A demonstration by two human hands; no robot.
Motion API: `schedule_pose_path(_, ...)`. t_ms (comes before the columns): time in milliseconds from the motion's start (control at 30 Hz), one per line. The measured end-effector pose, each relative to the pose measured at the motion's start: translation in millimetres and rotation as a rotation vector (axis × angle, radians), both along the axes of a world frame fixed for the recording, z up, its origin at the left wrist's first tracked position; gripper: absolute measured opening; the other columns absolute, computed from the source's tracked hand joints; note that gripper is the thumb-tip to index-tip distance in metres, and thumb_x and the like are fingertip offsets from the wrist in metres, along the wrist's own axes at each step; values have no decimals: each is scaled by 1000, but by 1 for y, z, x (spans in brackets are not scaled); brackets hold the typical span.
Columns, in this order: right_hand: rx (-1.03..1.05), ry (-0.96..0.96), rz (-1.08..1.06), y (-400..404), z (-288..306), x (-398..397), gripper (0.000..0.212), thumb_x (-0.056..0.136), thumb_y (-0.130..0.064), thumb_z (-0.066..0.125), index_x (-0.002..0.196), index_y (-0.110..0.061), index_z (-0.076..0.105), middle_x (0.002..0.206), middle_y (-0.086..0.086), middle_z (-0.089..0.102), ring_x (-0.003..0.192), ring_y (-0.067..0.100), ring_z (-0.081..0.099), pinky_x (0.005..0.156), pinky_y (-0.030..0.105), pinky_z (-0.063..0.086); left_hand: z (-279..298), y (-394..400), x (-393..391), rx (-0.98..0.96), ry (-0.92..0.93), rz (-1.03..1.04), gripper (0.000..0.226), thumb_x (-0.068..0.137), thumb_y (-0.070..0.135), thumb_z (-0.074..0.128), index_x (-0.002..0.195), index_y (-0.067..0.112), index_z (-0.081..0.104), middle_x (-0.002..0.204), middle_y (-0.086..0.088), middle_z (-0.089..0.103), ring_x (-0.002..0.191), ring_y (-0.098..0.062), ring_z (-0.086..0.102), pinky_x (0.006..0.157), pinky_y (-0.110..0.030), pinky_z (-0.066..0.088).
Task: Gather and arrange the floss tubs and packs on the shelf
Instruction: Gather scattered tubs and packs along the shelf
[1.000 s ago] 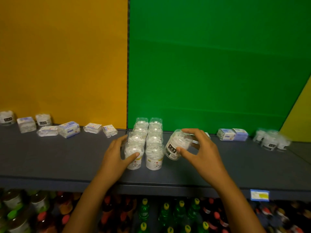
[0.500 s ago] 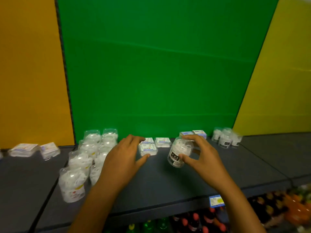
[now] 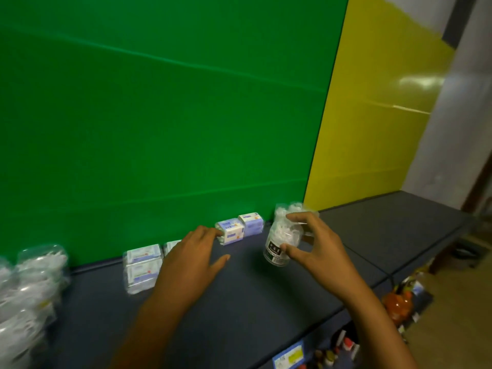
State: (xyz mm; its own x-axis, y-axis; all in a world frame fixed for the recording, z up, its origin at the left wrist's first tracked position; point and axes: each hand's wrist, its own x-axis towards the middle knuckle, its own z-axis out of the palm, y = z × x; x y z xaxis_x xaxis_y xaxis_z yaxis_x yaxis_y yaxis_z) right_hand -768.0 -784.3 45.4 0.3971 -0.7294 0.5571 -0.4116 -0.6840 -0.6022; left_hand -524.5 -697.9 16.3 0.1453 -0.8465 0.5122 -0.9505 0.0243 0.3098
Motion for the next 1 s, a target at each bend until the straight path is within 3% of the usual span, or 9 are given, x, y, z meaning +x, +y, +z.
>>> schedule_pose_path(100, -2, 0, -29, -25, 1, -14, 49, 76, -19, 82, 117, -30, 57, 121, -22, 57, 104, -8, 56, 83, 10, 48, 1, -27, -13, 12, -6, -10, 45, 88, 49, 56, 129, 31, 46, 126, 8, 50, 115, -14, 51, 90, -31, 45)
schedule_pose_path(233, 16, 10, -29, -66, -2, -28, 49, 74, -18, 82, 116, -30, 59, 120, -13, 59, 100, -5, 56, 74, 5, 44, 3, -62, -29, 11, -6, 1, 43, 86, 46, 59, 125, 31, 49, 119, 8, 52, 109, -16, 54, 85, -32, 47)
schedule_pose_path(500, 94, 95, 78, -161, -10, -55, 49, 72, -14, 84, 115, -22, 61, 118, -6, 60, 95, -7, 55, 71, 2, 42, -3, -119, -71, 52, 18, 118, 42, 87, 45, 58, 126, 33, 48, 124, 8, 49, 113, -14, 51, 85, -31, 46)
schedule_pose_path(600, 98, 160, 131, -196, -11, -66, 53, 73, -13, 84, 118, -23, 58, 120, -8, 57, 96, -2, 55, 76, 6, 46, -1, -140, -87, 46, 24, 161, 40, 87, 45, 58, 124, 33, 49, 123, 9, 49, 111, -14, 53, 81, -31, 46)
schedule_pose_path(733, 118, 277, 194, -232, -20, -73, 59, 72, -16, 83, 120, -31, 52, 124, -12, 50, 106, 9, 55, 89, 29, 53, -8, -163, -103, 29, 47, 200, 36, 86, 43, 61, 118, 31, 53, 115, 8, 52, 104, -16, 55, 81, -37, 49)
schedule_pose_path(867, 133, 311, 302, -257, -39, -76, 59, 72, -17, 84, 115, -38, 50, 119, -14, 50, 106, 8, 54, 87, 28, 53, -22, -175, -114, 97, 54, 255, 40, 86, 44, 61, 122, 31, 50, 122, 8, 47, 112, -14, 52, 85, -37, 50)
schedule_pose_path(1000, 145, 344, 408, -271, -53, -78, 58, 72, -14, 83, 117, -34, 53, 119, -18, 46, 113, 4, 49, 92, 25, 52, -29, -180, -125, 124, 61, 311, 42, 87, 45, 60, 124, 31, 49, 126, 9, 44, 114, -12, 50, 82, -31, 49)
